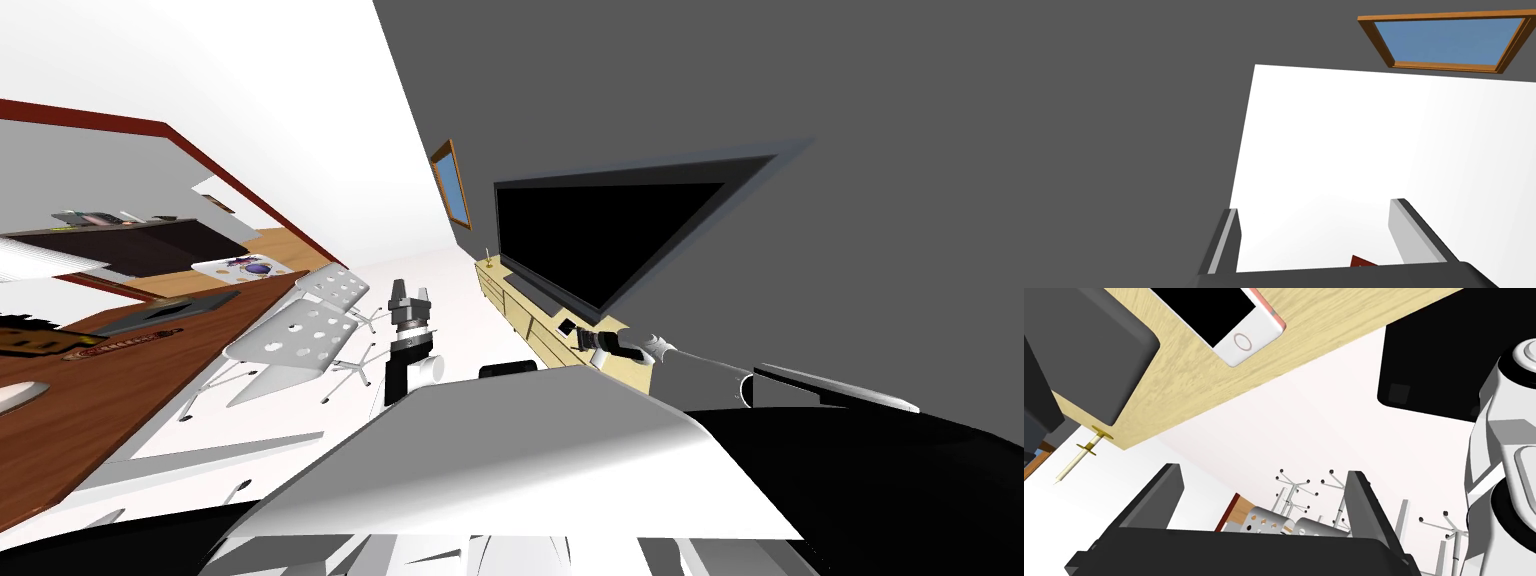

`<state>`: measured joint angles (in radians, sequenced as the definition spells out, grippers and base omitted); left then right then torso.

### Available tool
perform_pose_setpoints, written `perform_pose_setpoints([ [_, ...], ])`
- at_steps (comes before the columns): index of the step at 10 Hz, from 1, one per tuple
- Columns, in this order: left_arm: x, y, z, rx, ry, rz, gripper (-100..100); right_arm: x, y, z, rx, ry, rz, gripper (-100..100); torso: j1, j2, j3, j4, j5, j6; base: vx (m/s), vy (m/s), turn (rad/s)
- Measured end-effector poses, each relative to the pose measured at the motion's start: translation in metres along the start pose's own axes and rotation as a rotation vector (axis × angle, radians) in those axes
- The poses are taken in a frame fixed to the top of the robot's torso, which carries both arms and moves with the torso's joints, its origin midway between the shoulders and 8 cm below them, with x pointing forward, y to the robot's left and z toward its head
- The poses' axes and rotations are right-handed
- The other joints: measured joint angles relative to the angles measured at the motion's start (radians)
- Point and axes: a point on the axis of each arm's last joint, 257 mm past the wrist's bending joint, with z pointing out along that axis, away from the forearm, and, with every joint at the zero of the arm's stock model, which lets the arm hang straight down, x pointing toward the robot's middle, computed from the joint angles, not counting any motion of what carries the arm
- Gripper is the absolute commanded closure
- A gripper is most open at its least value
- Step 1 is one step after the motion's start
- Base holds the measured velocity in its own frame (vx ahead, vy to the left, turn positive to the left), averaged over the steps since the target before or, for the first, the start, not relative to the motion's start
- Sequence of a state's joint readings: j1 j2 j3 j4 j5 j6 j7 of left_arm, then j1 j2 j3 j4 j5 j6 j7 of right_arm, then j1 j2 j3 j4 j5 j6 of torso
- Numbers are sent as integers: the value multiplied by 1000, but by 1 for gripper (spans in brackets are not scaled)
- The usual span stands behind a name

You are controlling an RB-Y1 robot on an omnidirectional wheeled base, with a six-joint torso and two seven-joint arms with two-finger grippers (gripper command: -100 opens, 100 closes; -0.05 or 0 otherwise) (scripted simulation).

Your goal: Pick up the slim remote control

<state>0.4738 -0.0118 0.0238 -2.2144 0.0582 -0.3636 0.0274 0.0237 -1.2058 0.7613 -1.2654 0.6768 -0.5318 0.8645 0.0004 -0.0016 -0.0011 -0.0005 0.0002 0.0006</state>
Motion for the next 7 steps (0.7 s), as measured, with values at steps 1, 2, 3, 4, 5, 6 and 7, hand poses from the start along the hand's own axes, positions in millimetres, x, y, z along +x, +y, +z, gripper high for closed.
perform_pose_setpoints([
  [1,0,0,0,0,0,0,0,14,9,-9,-25,40,-37,-100,0,-1,0,0,0,0,47,-2,-2],
  [2,0,0,0,0,0,0,0,23,12,-11,-34,60,-61,-100,0,-1,0,0,0,0,18,-2,4],
  [3,0,0,0,0,0,0,0,33,12,-13,-38,75,-69,-100,-1,1,0,0,0,0,35,2,2],
  [4,0,0,0,0,0,0,0,47,16,-18,-61,108,-100,-100,0,0,0,0,0,0,41,0,2],
  [5,0,0,0,0,0,0,0,61,20,-26,-72,136,-115,-100,-1,0,0,0,0,0,50,-9,-5],
  [6,0,0,0,0,0,0,0,80,23,-31,-96,174,-149,-100,-1,-1,0,0,0,0,72,-21,6],
  [7,0,0,0,0,0,0,0,103,30,-42,-127,222,-186,-100,-2,-2,-1,0,0,0,56,-14,0],
])
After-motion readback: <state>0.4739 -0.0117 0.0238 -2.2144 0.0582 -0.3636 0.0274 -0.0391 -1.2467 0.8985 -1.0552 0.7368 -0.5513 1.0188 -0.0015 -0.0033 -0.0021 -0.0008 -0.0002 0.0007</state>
